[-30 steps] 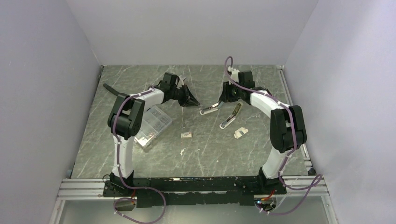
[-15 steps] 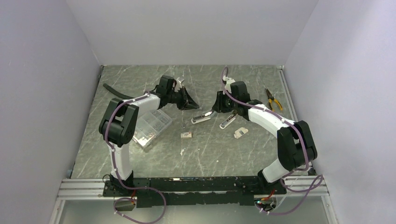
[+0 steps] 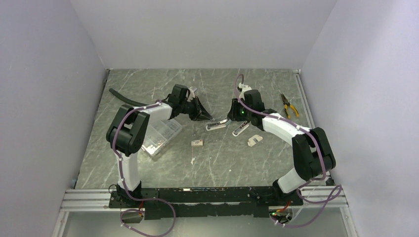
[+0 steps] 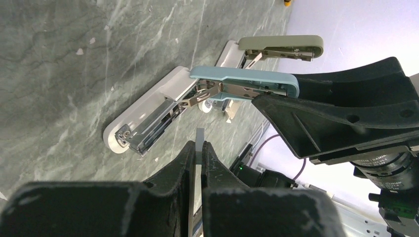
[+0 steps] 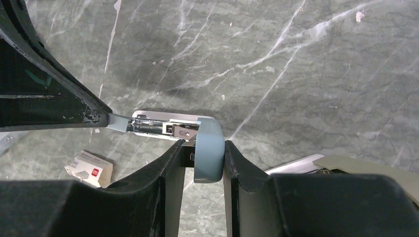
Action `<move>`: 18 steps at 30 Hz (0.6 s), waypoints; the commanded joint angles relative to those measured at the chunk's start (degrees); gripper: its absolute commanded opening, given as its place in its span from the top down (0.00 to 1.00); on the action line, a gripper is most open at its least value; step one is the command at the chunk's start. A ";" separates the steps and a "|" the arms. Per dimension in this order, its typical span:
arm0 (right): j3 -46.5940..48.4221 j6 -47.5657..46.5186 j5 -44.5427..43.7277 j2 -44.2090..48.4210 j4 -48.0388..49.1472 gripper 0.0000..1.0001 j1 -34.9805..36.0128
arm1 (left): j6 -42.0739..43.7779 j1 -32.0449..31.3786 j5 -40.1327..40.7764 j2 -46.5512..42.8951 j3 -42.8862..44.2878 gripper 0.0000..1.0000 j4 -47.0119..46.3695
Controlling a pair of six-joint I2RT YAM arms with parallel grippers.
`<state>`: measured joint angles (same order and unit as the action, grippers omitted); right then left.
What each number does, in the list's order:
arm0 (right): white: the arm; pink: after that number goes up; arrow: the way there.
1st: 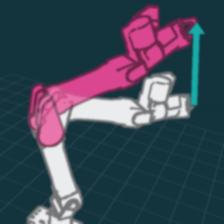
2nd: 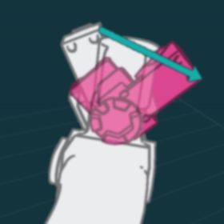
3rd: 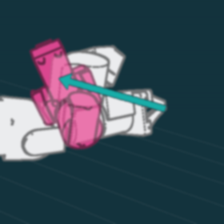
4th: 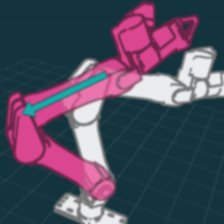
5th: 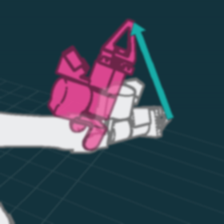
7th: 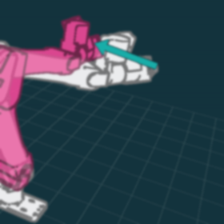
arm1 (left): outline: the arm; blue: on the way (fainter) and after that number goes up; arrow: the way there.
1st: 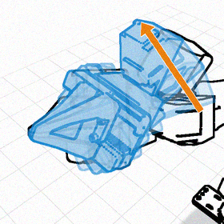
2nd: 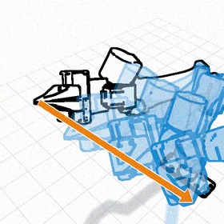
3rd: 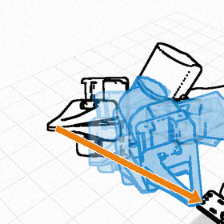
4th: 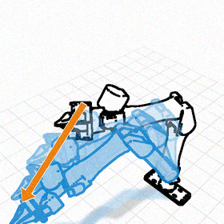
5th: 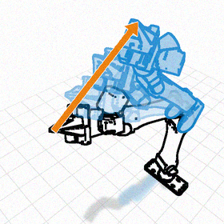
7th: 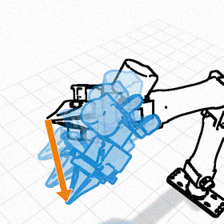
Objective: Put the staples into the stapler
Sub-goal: Install the staple into the stapler.
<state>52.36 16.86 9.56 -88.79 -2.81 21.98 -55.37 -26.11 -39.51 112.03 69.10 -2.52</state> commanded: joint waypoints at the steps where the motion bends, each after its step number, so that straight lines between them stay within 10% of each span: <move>1: -0.73 1.31 -2.00 1.76 5.21 0.70 0.35 | -0.12 -0.79 2.18 -1.06 -0.64 0.97 -1.81; 18: -2.38 4.25 -3.85 2.66 6.49 0.67 0.35 | -0.07 -1.38 4.60 -0.34 -1.63 0.97 -1.77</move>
<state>50.39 19.81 7.01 -88.27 0.25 22.22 -55.35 -27.09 -36.03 112.03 67.83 -2.74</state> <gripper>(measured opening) 0.335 0.096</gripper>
